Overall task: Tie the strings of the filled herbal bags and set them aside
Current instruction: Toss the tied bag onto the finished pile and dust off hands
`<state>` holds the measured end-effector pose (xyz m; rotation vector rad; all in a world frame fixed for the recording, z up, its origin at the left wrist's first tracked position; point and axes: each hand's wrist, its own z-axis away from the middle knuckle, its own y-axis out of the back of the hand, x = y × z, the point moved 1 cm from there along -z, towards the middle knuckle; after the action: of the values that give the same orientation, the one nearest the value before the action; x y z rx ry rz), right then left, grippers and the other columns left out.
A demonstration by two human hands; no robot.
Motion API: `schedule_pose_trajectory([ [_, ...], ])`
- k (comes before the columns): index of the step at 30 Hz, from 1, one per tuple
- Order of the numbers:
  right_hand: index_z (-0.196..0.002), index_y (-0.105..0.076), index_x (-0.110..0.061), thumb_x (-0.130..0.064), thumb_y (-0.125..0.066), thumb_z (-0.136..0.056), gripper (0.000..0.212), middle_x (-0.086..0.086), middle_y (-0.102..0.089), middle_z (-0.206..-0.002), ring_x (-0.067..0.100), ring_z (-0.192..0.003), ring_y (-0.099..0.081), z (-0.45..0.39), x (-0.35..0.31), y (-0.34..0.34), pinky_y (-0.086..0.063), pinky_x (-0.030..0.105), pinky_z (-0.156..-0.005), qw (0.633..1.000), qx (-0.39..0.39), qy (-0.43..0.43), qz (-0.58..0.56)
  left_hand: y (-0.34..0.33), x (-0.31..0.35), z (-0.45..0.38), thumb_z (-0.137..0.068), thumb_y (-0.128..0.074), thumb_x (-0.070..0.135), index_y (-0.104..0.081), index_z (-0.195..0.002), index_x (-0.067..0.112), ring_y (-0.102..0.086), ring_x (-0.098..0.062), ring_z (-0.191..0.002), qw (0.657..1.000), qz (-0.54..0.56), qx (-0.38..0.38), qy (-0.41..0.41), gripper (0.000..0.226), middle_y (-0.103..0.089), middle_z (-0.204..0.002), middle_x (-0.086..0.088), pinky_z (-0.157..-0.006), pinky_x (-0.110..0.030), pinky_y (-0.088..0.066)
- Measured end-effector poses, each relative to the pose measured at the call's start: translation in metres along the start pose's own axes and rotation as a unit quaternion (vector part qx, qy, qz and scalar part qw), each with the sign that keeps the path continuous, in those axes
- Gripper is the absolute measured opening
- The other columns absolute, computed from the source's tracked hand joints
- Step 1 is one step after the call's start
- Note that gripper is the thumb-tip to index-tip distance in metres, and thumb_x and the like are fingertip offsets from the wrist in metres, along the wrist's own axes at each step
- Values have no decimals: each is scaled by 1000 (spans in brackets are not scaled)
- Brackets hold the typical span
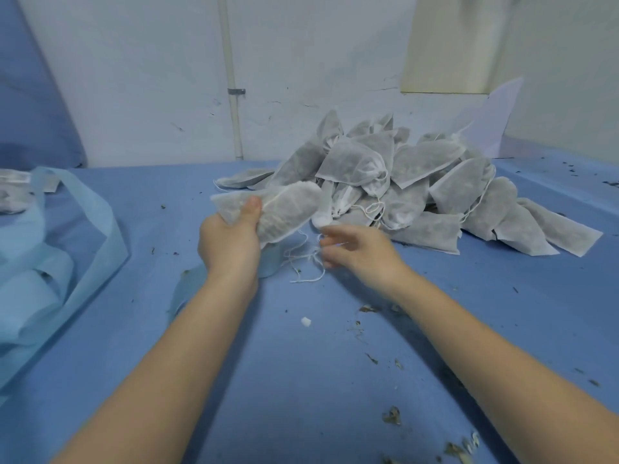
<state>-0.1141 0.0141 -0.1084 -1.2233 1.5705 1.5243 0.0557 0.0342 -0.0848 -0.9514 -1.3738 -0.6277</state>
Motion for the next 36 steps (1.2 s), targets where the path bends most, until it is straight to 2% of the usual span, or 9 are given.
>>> schedule_pose_trajectory([
  [3,-131,-57,-13,-19,-79,-78,58,-3,-66,-111,1,-76,-57,-17,-2,-21,-41,6,-75,986,-45,38,155,12,5,-14,-87,-66,29,-65,-90,7,-65,-34,-94,999,13,48,5,22,-68,-99,-13,-88,-47,-52],
  [5,-133,-56,-13,-25,-82,-74,65,-4,-64,-111,-3,-68,-48,-27,-7,-32,-35,10,-67,977,-56,72,193,14,8,-19,-87,-66,29,-62,-79,12,-66,-32,-92,998,20,67,7,19,-68,-92,-9,-87,-46,-53],
  [12,-134,-53,-24,-40,-86,-66,77,-10,-48,-114,-3,-80,-43,-43,-16,-51,-33,17,-81,968,-99,124,195,16,6,-24,-85,-66,30,-63,-79,13,-67,-33,-89,997,10,71,6,18,-69,-91,-9,-85,-46,-54],
  [15,-126,-58,-27,-31,-85,-68,64,-11,-54,-113,-14,-72,-45,-41,-21,-60,-35,9,-68,966,-129,144,174,16,6,-24,-86,-65,31,-63,-83,13,-66,-34,-90,997,-11,72,-1,18,-69,-92,-9,-85,-45,-53],
  [18,-107,-60,-24,-18,-82,-69,45,-19,-58,-82,-15,-60,-51,-39,-24,-68,-38,7,-50,973,-126,134,138,16,7,-23,-87,-64,33,-58,-81,14,-64,-28,-93,994,-45,94,-21,21,-63,-83,0,-85,-39,-52],
  [23,-119,-50,-19,-22,-80,-68,59,-8,-60,-110,9,-96,-57,-39,-21,-77,-46,16,-73,978,-95,117,145,18,6,-19,-91,-57,38,-52,-97,9,-46,-20,-79,979,-150,117,-78,30,-51,-83,3,-54,-22,-24],
  [25,-119,-54,-14,-21,-81,-70,56,-4,-63,-112,12,-100,-58,-38,-21,-80,-47,20,-75,979,-80,124,139,16,3,-18,-92,-56,36,-48,-96,9,-44,-20,-81,975,-179,105,-83,29,-49,-84,2,-57,-22,-24],
  [31,-102,-48,-26,-33,-88,-63,56,-22,-50,-76,-12,-62,-49,-26,-17,-72,-36,3,-55,990,-60,84,95,15,-1,-16,-93,-54,35,-42,-94,8,-41,-21,-82,969,-216,94,-79,30,-46,-87,-3,-58,-23,-22],
  [36,-102,-68,-12,-5,-73,-78,25,5,-70,-80,6,-60,-54,-21,-10,-53,-43,18,-64,996,-83,42,16,14,0,-14,-93,-54,35,-41,-95,10,-46,-23,-90,969,-217,94,-71,28,-53,-99,-9,-61,-23,-24],
])
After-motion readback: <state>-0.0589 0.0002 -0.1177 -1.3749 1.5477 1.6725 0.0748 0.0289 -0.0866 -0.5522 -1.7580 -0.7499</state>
